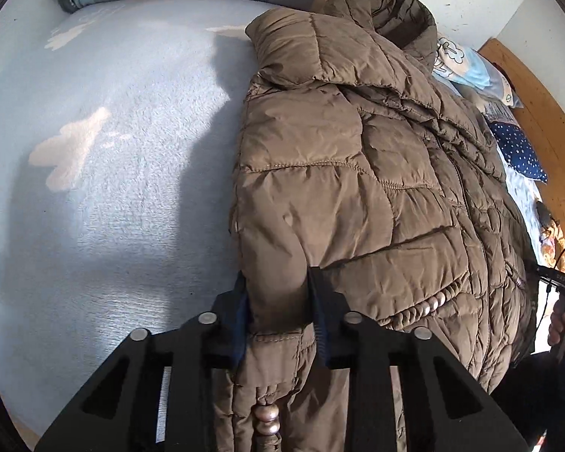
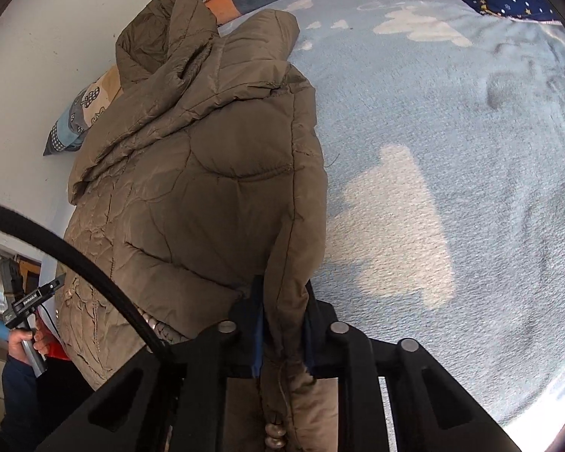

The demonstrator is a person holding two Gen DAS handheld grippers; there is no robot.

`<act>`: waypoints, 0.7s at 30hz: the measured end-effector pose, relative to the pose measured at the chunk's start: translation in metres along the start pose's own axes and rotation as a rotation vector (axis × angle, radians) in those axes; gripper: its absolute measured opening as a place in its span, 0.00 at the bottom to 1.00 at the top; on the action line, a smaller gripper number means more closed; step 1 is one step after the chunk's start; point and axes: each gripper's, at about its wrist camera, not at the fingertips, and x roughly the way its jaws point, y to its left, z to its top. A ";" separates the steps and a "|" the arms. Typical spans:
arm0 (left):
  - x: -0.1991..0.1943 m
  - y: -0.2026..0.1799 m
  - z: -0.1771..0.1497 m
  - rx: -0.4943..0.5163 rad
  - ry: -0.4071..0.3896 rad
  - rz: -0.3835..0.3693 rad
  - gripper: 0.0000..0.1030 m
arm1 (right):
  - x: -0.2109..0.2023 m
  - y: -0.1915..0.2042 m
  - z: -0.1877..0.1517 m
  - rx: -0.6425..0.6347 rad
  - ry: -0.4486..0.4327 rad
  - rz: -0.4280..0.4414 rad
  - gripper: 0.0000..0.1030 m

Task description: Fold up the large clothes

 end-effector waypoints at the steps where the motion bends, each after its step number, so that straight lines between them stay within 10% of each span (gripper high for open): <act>1: -0.003 0.000 -0.001 0.001 -0.011 -0.006 0.20 | -0.003 0.003 -0.002 -0.021 -0.009 -0.007 0.10; 13: -0.027 -0.011 -0.026 0.057 -0.004 0.022 0.17 | -0.038 0.010 -0.027 -0.064 -0.027 -0.063 0.08; 21: -0.051 0.007 -0.004 -0.037 -0.115 0.084 0.50 | -0.046 0.003 -0.007 0.024 -0.077 -0.095 0.33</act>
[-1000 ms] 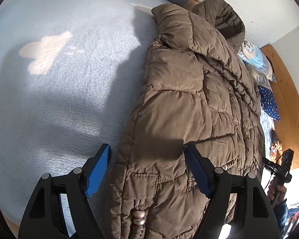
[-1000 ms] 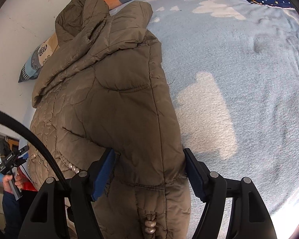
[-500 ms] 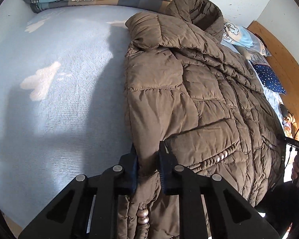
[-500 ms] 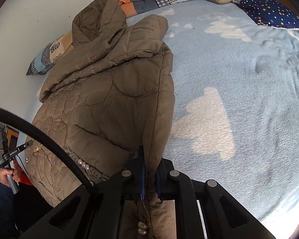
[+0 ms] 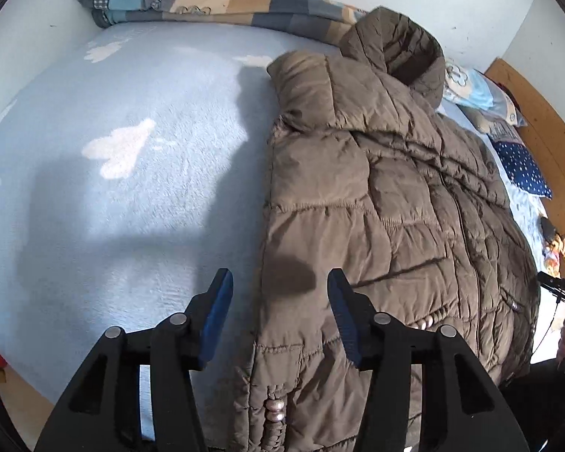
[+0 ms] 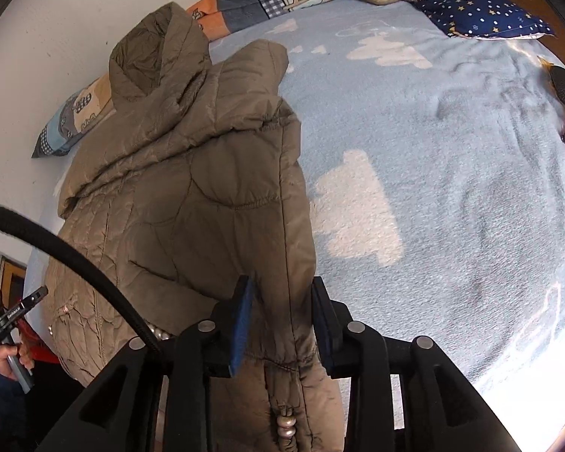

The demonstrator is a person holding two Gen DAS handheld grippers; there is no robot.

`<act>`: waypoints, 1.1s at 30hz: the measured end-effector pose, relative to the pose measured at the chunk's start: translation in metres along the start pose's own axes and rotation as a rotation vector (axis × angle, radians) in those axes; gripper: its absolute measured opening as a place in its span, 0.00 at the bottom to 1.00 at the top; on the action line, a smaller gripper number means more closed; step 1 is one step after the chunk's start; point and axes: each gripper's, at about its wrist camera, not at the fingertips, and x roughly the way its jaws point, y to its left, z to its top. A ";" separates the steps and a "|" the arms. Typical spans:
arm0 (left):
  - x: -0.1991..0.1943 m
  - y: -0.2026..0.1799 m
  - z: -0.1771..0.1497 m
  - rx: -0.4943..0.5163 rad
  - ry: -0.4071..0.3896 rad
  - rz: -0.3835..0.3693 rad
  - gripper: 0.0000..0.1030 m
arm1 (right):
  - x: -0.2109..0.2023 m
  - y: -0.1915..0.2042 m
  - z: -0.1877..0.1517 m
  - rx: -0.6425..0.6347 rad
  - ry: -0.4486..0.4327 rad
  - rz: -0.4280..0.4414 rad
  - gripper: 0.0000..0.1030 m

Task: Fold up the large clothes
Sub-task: 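Open both tools and move them over the jacket body toward the hood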

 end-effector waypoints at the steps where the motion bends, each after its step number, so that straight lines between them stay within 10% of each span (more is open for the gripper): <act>1: -0.005 -0.002 0.006 0.004 -0.025 0.011 0.50 | -0.005 0.000 0.003 0.009 -0.028 -0.004 0.33; 12: 0.010 -0.107 0.123 0.245 -0.198 0.043 0.55 | -0.012 0.131 0.072 -0.258 -0.294 0.036 0.33; 20: 0.087 -0.129 0.176 0.179 -0.221 0.058 0.57 | 0.059 0.201 0.123 -0.351 -0.270 0.015 0.33; 33: 0.161 -0.104 0.172 0.145 -0.077 0.053 0.71 | 0.147 0.173 0.152 -0.242 -0.121 -0.066 0.33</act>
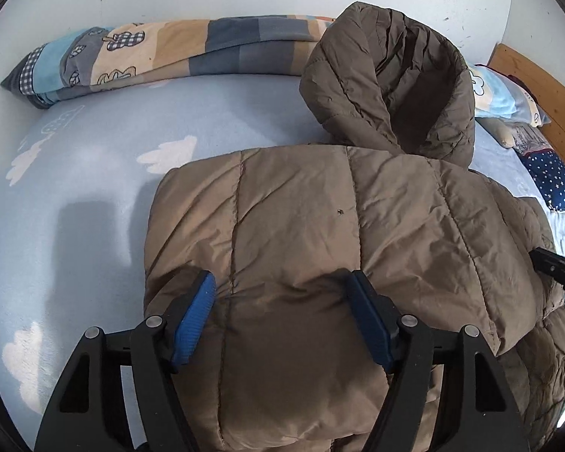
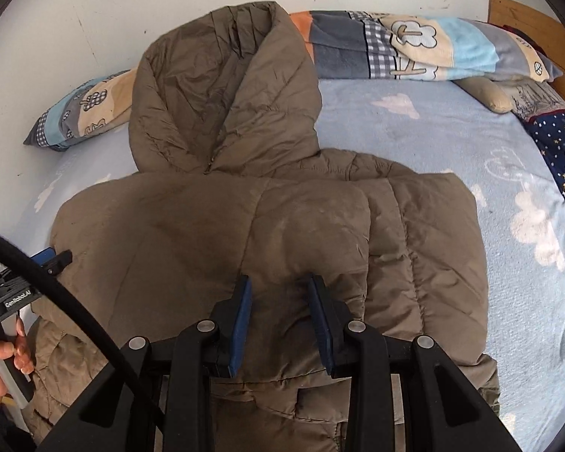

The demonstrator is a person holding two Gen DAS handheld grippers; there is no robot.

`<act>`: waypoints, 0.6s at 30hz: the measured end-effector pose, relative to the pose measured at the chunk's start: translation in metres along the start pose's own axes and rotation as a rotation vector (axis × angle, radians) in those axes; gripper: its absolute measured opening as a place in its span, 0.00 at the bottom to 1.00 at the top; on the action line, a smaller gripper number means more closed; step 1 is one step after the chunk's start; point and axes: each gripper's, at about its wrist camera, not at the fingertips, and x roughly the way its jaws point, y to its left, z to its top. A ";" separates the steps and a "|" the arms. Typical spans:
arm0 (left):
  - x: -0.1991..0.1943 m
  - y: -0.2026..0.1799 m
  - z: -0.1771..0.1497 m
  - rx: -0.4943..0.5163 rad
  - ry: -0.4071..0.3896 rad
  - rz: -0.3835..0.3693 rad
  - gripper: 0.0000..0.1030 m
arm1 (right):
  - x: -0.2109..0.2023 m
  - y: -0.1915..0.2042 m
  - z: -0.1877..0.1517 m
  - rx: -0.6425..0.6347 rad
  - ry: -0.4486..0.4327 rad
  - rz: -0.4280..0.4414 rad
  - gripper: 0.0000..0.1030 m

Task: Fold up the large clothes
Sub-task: 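Open both tools and move them over the jacket body toward the hood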

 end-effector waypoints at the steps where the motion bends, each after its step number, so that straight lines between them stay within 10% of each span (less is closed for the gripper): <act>1: 0.002 0.002 0.000 -0.010 0.008 -0.011 0.71 | 0.004 0.001 -0.002 -0.009 0.011 -0.005 0.33; 18: -0.022 0.008 0.008 -0.088 -0.068 -0.074 0.74 | 0.004 -0.020 0.000 0.108 0.050 0.108 0.41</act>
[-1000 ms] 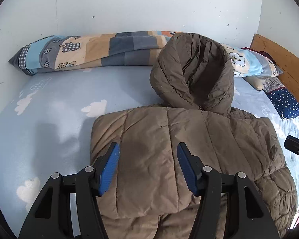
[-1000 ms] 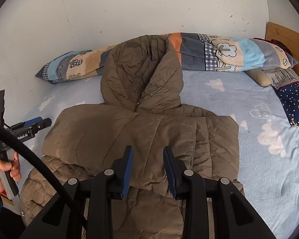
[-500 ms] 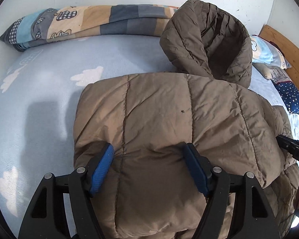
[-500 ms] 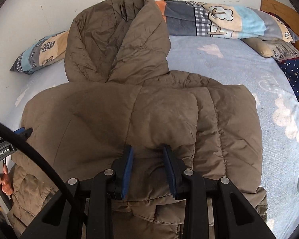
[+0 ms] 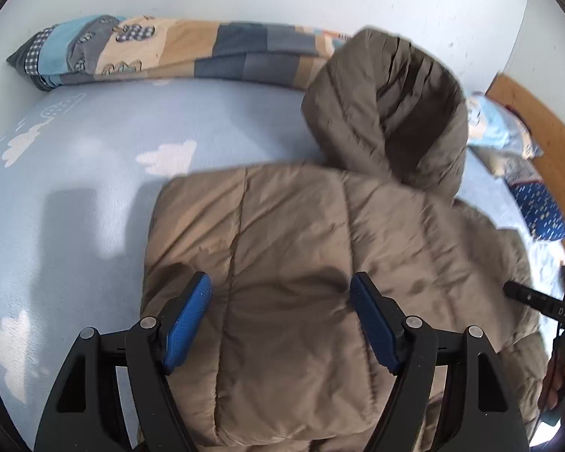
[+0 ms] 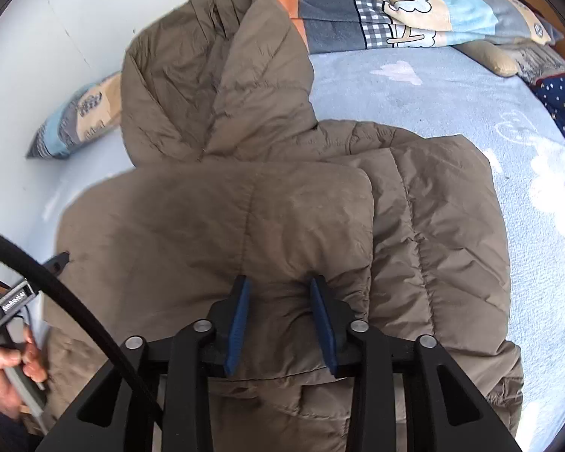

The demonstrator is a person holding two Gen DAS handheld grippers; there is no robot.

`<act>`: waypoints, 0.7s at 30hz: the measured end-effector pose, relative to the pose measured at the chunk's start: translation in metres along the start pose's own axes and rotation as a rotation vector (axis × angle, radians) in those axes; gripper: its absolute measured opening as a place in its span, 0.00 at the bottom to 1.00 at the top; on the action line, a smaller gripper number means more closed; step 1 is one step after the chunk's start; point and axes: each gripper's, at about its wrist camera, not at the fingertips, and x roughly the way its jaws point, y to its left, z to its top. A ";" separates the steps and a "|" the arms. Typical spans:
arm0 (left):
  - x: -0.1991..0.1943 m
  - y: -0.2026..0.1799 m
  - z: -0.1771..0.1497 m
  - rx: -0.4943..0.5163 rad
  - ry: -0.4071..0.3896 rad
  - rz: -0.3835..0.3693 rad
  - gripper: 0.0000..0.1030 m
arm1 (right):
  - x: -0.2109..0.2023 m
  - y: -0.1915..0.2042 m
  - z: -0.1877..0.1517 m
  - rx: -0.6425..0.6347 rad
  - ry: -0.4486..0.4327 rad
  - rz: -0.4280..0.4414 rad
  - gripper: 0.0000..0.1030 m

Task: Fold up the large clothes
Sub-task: 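Open both tools and move them over the jacket body toward the hood, then lower both open tools onto the hood of the jacket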

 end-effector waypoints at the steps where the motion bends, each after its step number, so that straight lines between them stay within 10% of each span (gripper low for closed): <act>1: -0.007 0.000 0.003 -0.006 -0.025 -0.007 0.74 | -0.006 -0.001 0.001 0.016 -0.011 0.028 0.44; 21: -0.064 -0.030 0.001 0.228 -0.216 0.183 0.74 | -0.052 -0.010 -0.004 0.065 -0.111 0.100 0.44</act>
